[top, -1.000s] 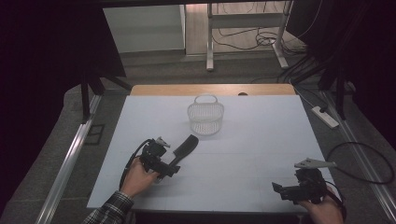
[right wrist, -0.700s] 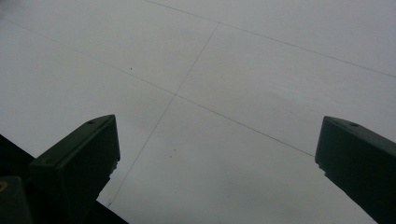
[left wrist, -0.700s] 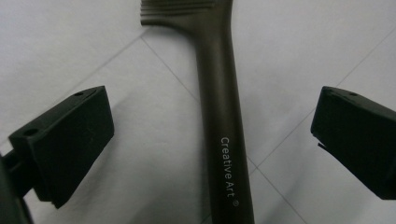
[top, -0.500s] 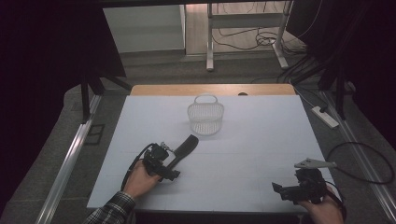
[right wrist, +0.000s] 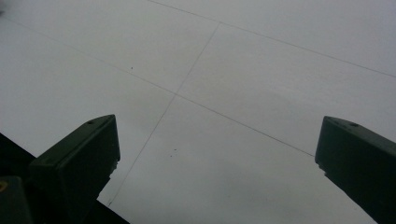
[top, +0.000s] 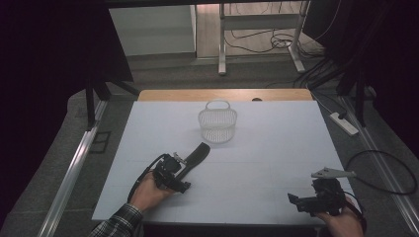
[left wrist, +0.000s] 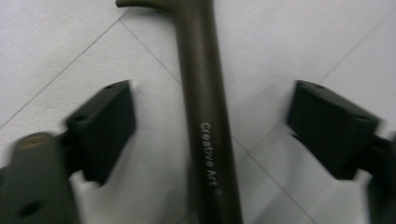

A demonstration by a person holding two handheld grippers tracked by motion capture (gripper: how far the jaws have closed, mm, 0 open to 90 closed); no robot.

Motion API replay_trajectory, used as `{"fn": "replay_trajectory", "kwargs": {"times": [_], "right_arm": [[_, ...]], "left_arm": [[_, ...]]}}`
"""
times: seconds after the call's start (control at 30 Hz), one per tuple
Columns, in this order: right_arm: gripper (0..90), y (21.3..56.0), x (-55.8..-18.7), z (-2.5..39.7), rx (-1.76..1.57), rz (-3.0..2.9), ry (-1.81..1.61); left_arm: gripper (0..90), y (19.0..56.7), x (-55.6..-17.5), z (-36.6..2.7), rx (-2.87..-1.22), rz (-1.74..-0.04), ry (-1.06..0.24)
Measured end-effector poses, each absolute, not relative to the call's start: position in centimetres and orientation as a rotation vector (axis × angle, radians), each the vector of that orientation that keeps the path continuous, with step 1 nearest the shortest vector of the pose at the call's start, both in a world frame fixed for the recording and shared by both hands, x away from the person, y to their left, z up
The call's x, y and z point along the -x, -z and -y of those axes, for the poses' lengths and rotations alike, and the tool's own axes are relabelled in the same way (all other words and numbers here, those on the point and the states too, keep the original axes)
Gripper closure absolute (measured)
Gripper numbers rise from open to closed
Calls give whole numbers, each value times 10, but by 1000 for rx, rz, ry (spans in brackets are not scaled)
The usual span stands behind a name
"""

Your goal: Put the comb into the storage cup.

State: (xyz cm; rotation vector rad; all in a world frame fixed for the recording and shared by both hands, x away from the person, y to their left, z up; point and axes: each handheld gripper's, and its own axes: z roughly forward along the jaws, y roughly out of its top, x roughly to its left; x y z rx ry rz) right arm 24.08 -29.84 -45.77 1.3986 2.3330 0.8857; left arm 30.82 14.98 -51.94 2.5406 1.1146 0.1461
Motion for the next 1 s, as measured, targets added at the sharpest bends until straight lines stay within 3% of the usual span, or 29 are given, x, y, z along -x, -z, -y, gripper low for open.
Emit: {"fn": "replay_trajectory", "kwargs": {"times": [0.3,0.33,1.0], "right_arm": [[0,458,-241,298,-1397,-2335,-881],[0,458,-241,298,-1397,-2335,-880],[1,458,-241,298,-1395,-2338,-882]], "left_arm": [[689,514,-311,-158,-2501,-1174,-150],[709,514,-311,-159,-2501,-1173,-147],[718,510,-307,-164,-2463,-1120,-80]]}}
